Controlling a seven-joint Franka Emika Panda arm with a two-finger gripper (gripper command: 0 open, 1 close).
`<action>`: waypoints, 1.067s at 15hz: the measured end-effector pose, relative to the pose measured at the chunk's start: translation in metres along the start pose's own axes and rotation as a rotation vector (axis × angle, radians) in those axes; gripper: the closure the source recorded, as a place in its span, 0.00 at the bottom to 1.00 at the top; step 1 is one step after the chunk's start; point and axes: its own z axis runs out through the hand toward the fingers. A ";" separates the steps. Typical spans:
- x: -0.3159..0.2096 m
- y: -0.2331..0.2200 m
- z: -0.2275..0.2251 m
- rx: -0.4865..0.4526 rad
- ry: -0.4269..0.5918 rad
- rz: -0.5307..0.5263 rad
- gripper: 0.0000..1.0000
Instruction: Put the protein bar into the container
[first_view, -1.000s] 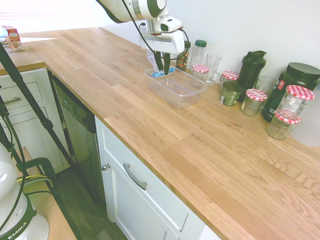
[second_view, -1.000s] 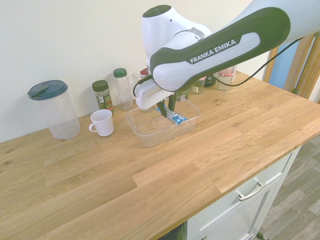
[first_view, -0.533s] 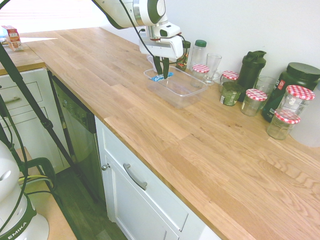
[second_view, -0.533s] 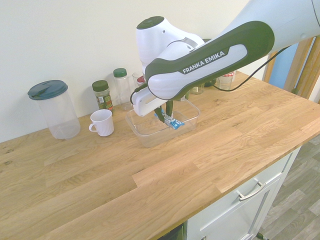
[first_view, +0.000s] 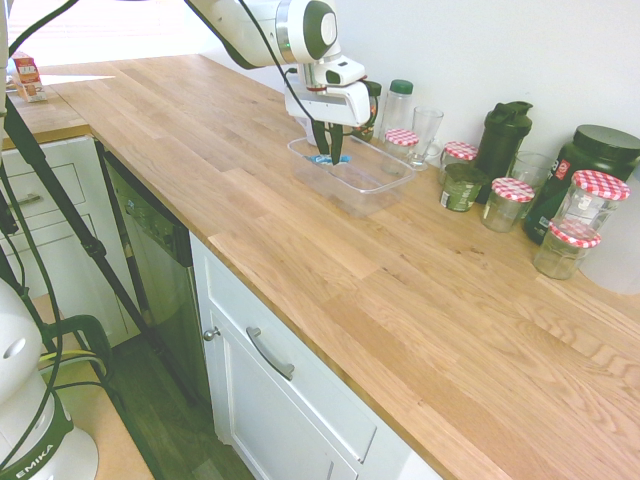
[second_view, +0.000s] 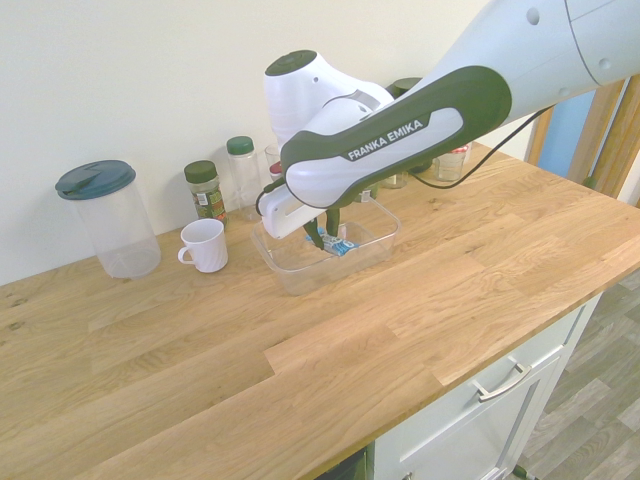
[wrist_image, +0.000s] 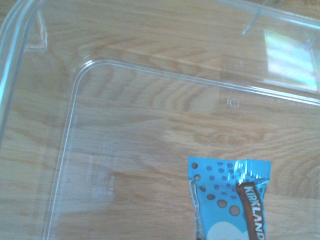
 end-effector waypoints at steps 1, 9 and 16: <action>0.000 -0.002 0.000 0.000 0.002 0.000 1.00; 0.007 -0.020 0.019 -0.014 -0.002 0.001 1.00; 0.001 -0.029 0.025 -0.060 -0.013 -0.006 0.00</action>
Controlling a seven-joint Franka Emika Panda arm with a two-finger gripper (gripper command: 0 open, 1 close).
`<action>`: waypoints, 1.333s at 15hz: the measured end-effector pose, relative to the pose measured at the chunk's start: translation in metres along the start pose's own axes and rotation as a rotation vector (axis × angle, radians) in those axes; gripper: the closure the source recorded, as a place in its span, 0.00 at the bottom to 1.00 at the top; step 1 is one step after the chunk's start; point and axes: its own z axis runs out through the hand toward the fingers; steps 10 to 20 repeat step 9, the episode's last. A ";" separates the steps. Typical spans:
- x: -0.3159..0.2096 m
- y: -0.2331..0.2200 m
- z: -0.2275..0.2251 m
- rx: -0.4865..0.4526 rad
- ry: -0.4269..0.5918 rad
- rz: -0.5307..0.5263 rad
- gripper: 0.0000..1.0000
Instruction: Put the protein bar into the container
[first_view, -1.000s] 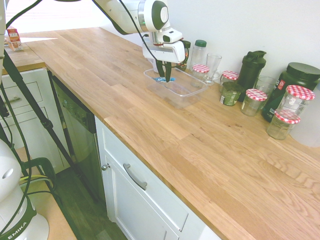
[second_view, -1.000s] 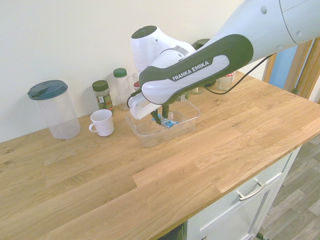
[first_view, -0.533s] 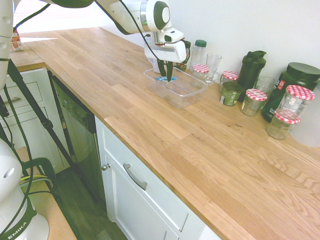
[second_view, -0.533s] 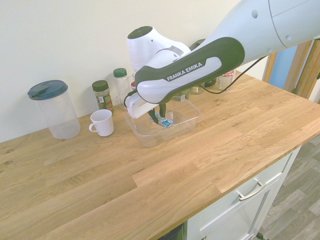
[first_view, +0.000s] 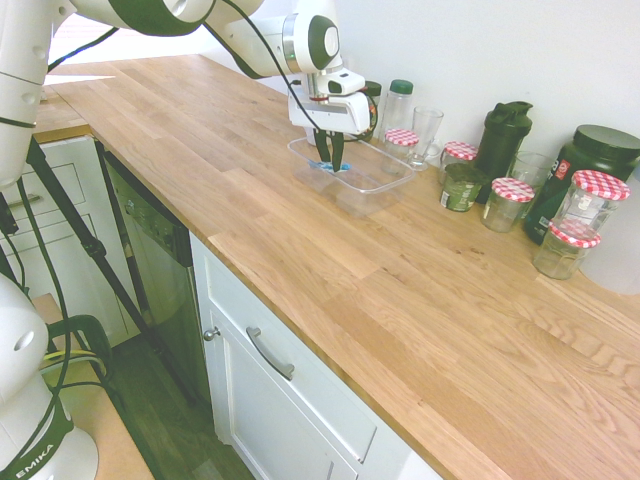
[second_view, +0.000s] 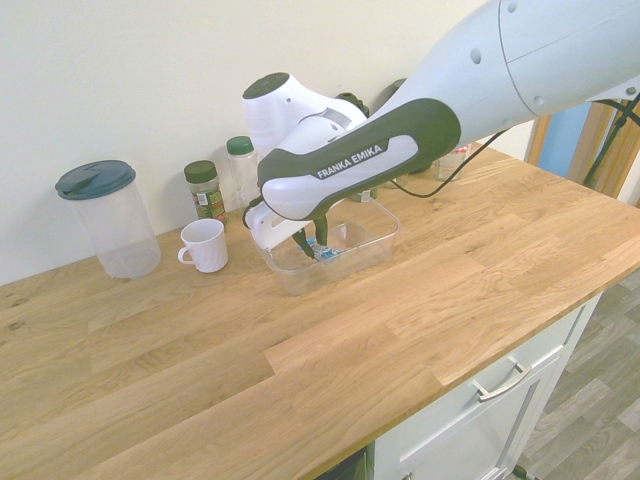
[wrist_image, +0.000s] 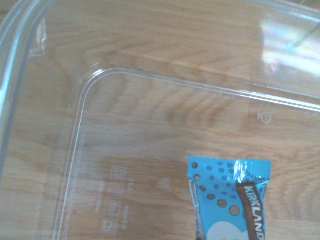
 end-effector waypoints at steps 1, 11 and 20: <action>-0.001 -0.001 -0.002 -0.001 0.000 -0.001 0.00; 0.004 0.006 -0.071 0.078 0.049 0.024 0.00; 0.004 0.006 -0.071 0.078 0.049 0.024 0.00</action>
